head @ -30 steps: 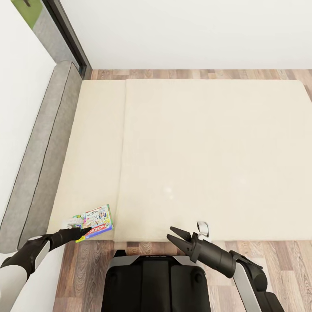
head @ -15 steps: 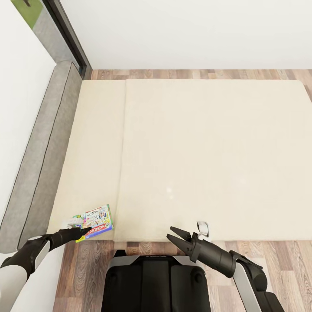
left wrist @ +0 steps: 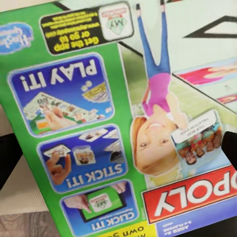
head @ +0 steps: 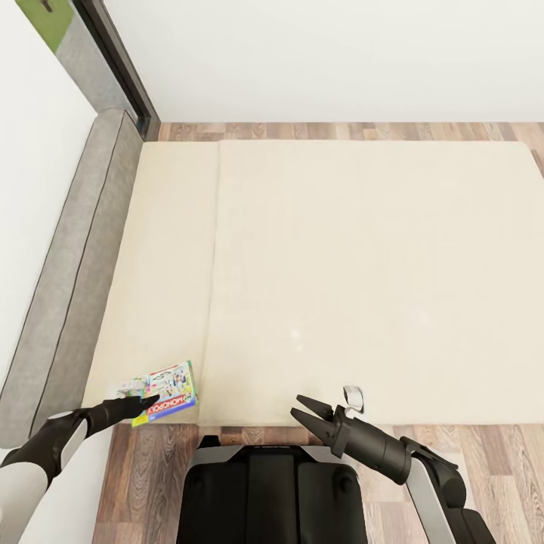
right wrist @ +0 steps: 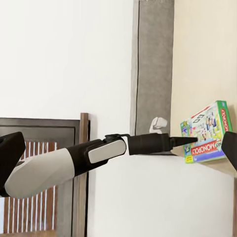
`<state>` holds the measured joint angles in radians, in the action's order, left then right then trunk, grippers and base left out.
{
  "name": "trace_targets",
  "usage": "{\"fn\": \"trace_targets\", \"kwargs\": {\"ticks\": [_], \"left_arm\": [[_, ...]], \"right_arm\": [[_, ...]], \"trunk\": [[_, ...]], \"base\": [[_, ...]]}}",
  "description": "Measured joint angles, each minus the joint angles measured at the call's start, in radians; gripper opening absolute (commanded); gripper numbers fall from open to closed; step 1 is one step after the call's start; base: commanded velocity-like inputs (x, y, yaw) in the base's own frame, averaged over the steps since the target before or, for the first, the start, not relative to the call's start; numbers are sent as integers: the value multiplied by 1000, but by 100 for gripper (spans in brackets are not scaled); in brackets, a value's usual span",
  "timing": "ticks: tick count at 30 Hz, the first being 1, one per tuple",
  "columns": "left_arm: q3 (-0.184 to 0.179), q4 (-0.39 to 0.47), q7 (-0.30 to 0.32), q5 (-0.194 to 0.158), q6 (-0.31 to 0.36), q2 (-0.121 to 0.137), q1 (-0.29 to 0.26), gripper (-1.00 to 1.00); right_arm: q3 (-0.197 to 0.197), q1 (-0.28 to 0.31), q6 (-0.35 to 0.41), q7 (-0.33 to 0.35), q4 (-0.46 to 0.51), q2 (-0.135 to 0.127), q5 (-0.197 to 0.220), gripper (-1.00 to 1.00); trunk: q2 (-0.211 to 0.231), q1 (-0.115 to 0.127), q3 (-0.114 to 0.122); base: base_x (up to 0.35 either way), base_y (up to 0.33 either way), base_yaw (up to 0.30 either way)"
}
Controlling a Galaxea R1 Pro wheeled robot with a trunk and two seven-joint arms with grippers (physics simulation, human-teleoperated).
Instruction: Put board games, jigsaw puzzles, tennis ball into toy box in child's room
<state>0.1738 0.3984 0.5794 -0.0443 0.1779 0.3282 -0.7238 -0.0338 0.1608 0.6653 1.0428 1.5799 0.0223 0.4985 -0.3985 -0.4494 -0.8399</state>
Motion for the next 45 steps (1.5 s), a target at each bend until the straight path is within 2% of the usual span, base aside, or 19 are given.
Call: {"fn": "trace_targets", "kwargs": {"ticks": [11,23,28,32,45], "left_arm": [[-7,7,-5,6,5,-12,-6,100],[3,14,0,-4,18,-16,-31,100],[6,15,0,-25,32,-32,-37,100],[7,15,1,-31,35,-35,-39,100],[8,14,2,-32,34,-42,-38,100]], "right_arm": [[-1,1,1,0,0,-1,0,100],[-2,1,0,-1,0,0,0,100],[-2,0,0,-1,0,-1,0,100],[-2,0,0,-1,0,-1,0,100],[-2,0,0,-1,0,-2,0,100]], "trunk": [[0,0,0],[0,0,0],[0,0,0],[0,0,0],[0,0,0]], "base": [[1,0,0],[0,0,0],[0,0,0],[0,0,0],[0,0,0]]}}
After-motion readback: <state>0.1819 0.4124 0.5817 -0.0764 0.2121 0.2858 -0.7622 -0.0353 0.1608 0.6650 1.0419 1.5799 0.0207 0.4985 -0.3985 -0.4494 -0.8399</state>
